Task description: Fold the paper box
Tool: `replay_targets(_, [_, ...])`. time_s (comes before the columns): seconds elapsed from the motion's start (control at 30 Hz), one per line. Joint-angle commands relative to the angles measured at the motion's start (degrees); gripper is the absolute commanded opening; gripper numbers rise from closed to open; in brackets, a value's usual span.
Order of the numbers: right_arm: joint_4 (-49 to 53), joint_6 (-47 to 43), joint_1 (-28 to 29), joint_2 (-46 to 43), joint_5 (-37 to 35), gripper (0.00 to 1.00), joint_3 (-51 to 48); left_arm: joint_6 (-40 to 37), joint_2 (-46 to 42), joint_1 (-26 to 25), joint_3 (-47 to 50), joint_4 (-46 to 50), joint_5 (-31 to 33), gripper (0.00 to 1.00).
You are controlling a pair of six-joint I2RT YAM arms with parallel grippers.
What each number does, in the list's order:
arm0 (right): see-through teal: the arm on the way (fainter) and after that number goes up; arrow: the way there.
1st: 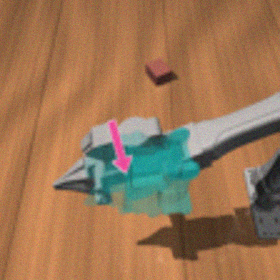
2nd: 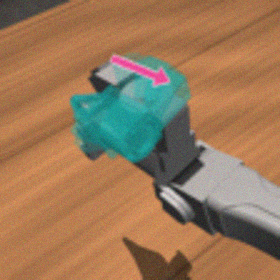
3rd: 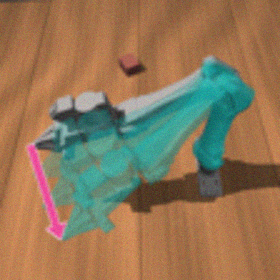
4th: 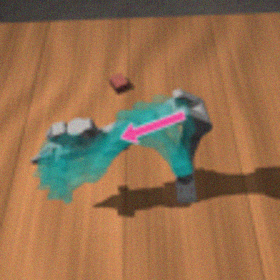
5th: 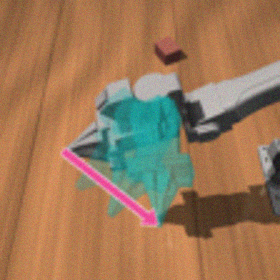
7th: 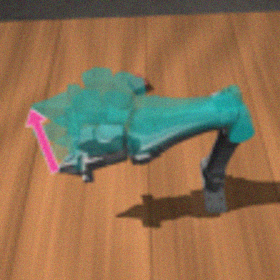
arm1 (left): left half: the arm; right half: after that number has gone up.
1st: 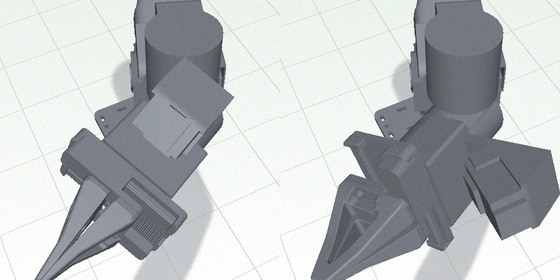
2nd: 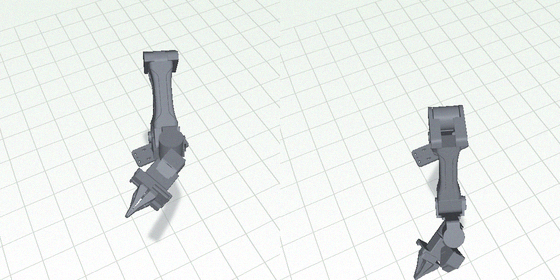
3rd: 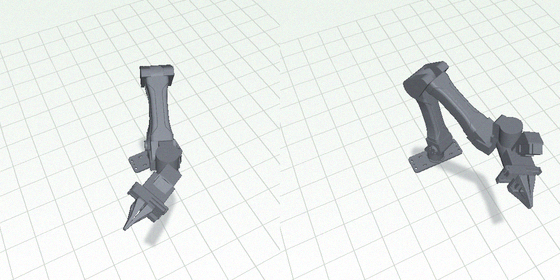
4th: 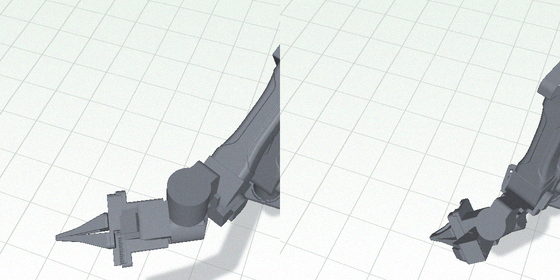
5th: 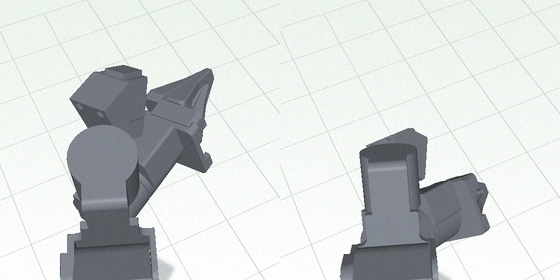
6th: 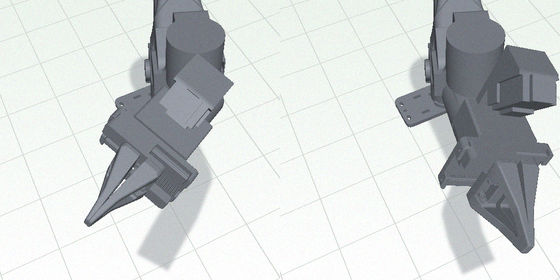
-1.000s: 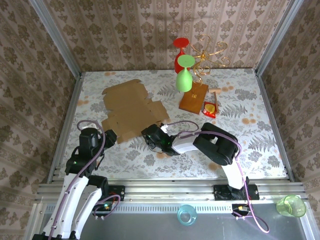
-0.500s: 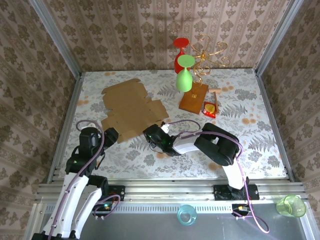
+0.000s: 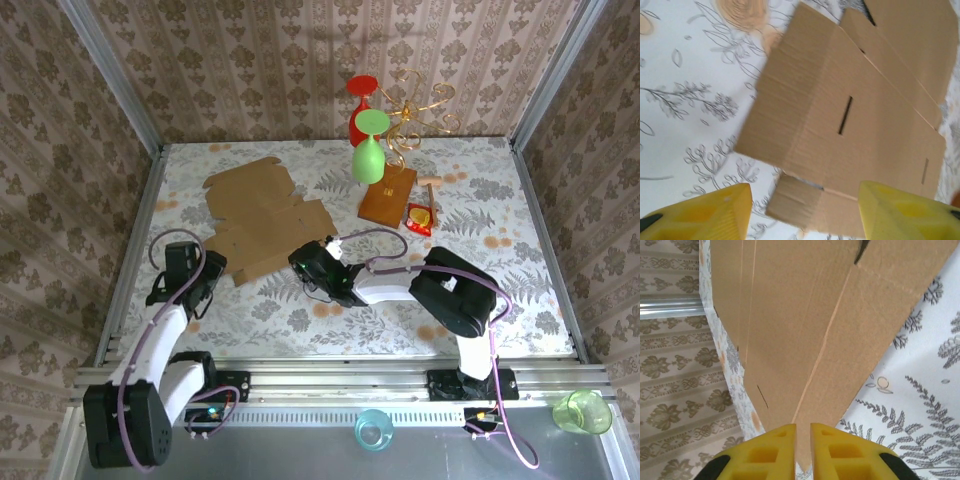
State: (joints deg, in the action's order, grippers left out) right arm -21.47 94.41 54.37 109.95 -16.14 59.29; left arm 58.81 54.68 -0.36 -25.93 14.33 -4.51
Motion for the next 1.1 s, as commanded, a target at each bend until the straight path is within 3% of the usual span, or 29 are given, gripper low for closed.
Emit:
replay_targets(0.0, [4.93,-2.17,-0.66,-1.53,-1.51,0.23,1.3,-5.88,5.85,3.21,-5.79,-3.38,0.88,0.56])
replay_targets(0.17, [3.83,0.48,-0.58,0.11,1.61,0.35,1.6,-13.94,19.98,9.31,-12.56,-8.18,-3.78,0.38])
replay_targets(0.3, [4.66,0.32,-0.66,0.18,1.38,0.39,1.8,-18.83,29.08,9.76,-19.72,-11.47,-6.27,0.3])
replay_targets(0.43, [6.41,0.18,-0.92,0.18,1.66,0.43,2.3,-17.79,37.3,9.4,-23.22,-14.39,-9.95,0.26])
replay_targets(0.67, [6.32,2.44,-1.23,0.36,2.63,0.54,0.9,-22.41,48.05,3.61,-29.13,-13.5,-7.49,0.27])
replay_targets(1.07, [4.88,2.17,-4.56,-2.68,2.4,0.59,-5.19,-22.16,46.96,-7.44,-23.39,-10.16,0.63,0.27])
